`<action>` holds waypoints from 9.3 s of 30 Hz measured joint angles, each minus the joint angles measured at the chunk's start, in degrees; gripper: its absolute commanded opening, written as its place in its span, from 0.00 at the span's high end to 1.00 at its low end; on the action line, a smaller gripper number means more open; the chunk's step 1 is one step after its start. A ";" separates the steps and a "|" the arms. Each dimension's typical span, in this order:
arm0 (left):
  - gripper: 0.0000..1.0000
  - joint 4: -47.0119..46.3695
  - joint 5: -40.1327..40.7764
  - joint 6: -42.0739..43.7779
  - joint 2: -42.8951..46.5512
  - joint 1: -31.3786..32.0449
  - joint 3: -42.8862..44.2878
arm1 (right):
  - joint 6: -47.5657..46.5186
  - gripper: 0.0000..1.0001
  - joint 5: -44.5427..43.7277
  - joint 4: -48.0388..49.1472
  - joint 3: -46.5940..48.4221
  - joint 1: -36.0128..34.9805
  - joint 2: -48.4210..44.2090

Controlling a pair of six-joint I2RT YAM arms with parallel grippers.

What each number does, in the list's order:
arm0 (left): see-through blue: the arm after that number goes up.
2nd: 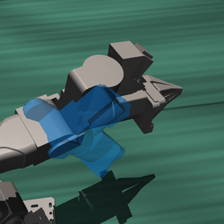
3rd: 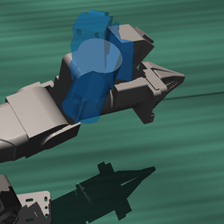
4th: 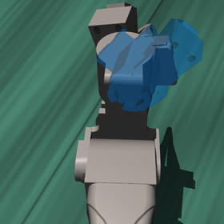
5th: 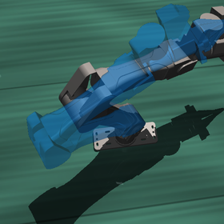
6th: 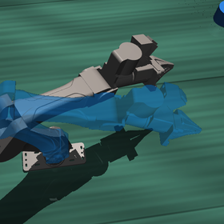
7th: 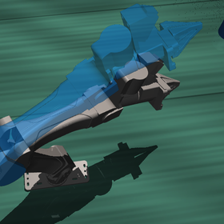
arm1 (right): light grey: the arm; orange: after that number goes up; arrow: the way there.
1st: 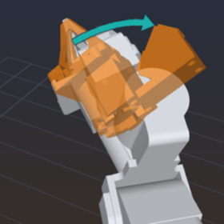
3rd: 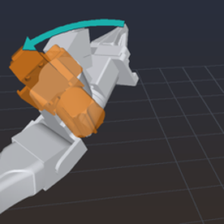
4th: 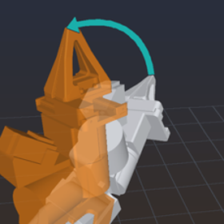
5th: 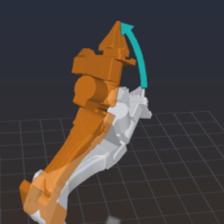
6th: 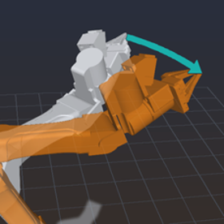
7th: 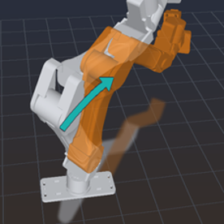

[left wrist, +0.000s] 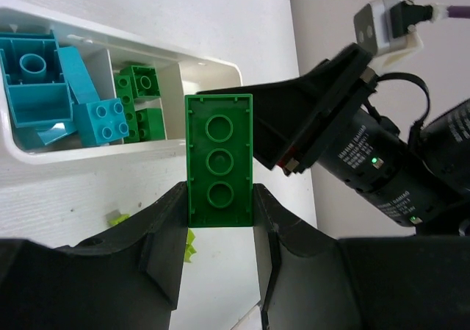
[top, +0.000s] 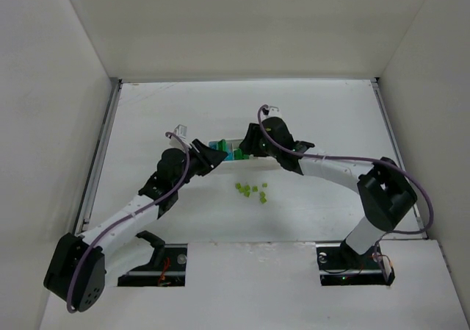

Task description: Sort the legos into containers by color

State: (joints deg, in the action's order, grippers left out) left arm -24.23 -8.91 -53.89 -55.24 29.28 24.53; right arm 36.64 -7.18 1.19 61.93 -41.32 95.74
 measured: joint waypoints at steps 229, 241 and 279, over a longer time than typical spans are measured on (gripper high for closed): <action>0.62 27.96 25.86 27.52 -55.23 21.09 57.81 | 1.01 0.65 -15.80 6.93 -37.16 -0.24 -30.86; 0.67 27.41 26.10 26.21 -26.29 19.52 35.56 | 1.03 0.49 -14.80 6.73 -30.64 -9.77 -19.26; 0.55 27.39 22.38 16.06 -18.75 25.57 13.60 | 2.34 0.78 -18.86 -2.25 -24.65 -12.70 -20.31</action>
State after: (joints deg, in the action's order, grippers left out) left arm 3.16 13.47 -37.82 -74.00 54.85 38.13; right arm 38.98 -26.04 -1.06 37.28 -54.02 75.44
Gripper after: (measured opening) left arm 0.455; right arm 0.225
